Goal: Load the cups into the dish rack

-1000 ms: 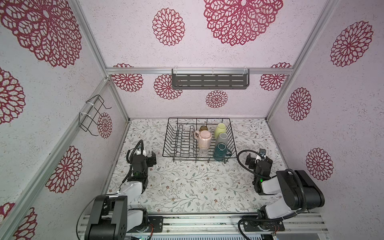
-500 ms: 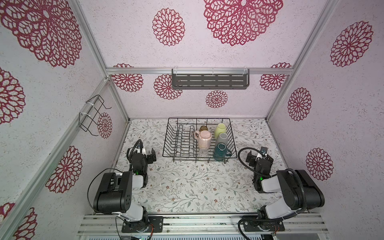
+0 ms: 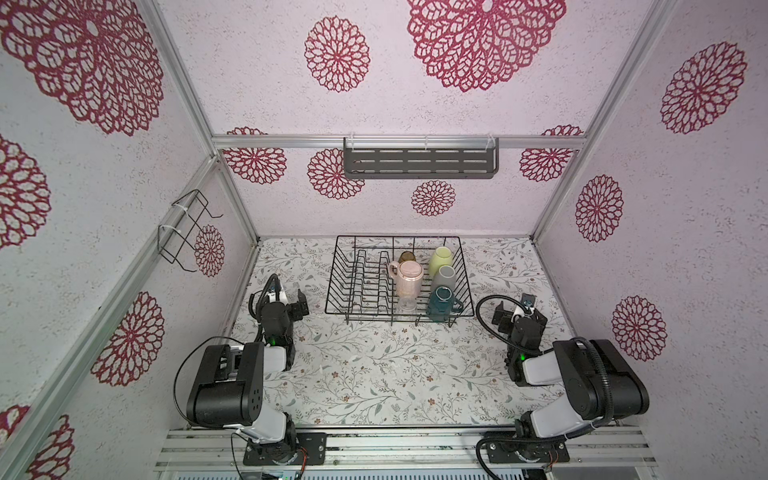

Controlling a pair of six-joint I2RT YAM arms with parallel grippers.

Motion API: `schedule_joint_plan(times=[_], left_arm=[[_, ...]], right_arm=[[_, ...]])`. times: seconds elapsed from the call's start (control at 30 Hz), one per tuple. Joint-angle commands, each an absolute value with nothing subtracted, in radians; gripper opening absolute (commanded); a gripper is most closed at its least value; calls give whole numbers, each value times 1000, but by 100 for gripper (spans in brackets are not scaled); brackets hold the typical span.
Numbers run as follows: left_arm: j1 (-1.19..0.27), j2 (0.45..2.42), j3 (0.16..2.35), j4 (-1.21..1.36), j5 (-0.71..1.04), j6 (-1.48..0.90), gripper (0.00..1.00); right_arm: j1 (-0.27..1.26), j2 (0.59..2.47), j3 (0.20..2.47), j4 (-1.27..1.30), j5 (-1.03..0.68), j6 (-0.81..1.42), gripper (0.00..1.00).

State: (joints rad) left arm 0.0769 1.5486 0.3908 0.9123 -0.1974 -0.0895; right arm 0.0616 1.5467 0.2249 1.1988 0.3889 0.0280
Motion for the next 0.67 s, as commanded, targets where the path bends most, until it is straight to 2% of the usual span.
schedule_joint_plan(times=[0.0,0.63], left_arm=[[83,1552,402,914,-213,-92,97],[84,1552,402,913,-214,-92,97]], right_arm=[[58,1537,242,1228,402,49,99],[61,1537,246,1222,402,45,99]])
